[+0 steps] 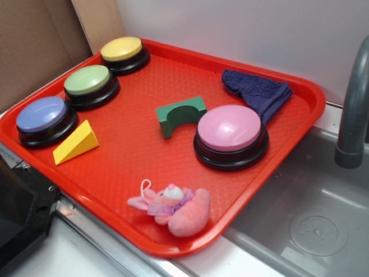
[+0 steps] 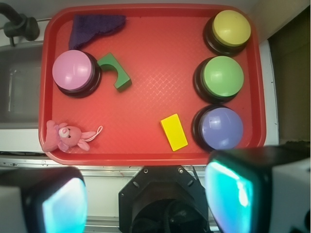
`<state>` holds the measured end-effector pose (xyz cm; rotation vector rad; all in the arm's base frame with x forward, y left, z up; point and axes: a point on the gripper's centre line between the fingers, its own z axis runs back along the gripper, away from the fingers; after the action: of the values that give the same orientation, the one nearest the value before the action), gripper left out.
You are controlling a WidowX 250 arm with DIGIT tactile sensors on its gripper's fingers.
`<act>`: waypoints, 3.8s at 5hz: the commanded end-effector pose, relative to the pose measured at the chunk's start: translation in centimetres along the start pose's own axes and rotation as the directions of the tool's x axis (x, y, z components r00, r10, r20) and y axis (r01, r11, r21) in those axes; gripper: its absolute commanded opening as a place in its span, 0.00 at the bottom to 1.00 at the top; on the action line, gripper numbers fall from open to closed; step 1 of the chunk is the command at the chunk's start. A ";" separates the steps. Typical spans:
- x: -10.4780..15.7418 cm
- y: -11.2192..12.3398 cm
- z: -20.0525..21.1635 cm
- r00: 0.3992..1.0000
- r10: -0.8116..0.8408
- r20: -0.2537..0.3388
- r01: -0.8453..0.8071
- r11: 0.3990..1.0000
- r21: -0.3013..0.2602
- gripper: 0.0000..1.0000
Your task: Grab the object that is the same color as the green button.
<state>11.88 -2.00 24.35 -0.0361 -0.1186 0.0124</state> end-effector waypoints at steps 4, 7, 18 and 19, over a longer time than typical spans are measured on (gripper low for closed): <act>5.6 -1.1 -11.8 0.940 -0.340 0.040 0.341 0.940 -0.007 1.00; 8.8 -2.7 -20.2 0.896 -0.440 0.063 0.439 0.898 0.030 1.00; 9.6 2.5 -3.8 0.944 0.300 -0.138 -0.306 0.952 -0.025 0.00; 10.0 2.8 -2.9 0.945 0.327 -0.023 -0.328 0.944 -0.028 0.00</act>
<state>21.89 1.19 20.81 -0.0817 -0.0228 0.3451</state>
